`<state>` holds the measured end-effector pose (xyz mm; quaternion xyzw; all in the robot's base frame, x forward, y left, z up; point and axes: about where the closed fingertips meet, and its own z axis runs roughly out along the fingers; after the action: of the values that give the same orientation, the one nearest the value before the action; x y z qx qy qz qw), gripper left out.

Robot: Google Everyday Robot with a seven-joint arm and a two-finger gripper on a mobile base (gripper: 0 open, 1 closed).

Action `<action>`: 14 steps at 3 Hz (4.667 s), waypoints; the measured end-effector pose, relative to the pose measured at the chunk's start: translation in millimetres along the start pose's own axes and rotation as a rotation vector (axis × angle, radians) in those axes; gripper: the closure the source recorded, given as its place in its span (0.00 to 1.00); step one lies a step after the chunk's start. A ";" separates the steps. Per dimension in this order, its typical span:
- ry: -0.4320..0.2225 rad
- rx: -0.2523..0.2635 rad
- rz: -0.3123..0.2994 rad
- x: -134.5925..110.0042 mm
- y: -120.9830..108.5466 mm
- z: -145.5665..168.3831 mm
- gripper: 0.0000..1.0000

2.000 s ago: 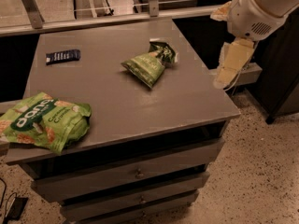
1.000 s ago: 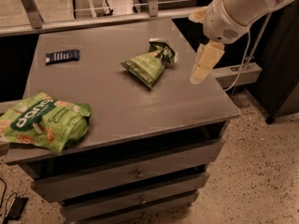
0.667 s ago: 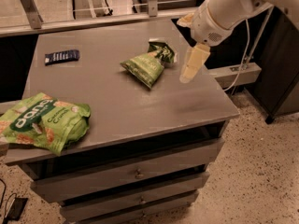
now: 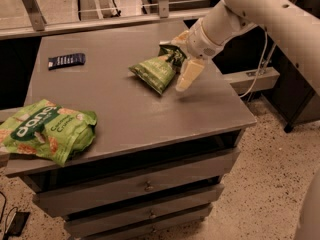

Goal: Move green jalapeno chip bag near green rice chip bag

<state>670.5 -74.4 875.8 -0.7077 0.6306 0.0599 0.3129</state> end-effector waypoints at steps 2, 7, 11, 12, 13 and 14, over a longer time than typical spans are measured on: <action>-0.025 -0.027 -0.020 2.8 -1.6 32.1 0.64; -0.057 0.025 -0.080 -17.4 -21.4 11.8 1.00; -0.357 -0.071 -0.340 -132.7 19.8 31.4 1.00; -0.417 -0.118 -0.440 -159.6 38.6 35.8 0.82; -0.406 -0.128 -0.519 -177.6 53.1 42.5 0.59; -0.408 -0.133 -0.520 -178.5 54.6 44.7 0.35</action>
Offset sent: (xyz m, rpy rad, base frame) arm 0.0168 0.0155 -0.0320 0.0169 0.0096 0.0468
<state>598.2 100.9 905.7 -0.8372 0.3481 0.1595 0.3905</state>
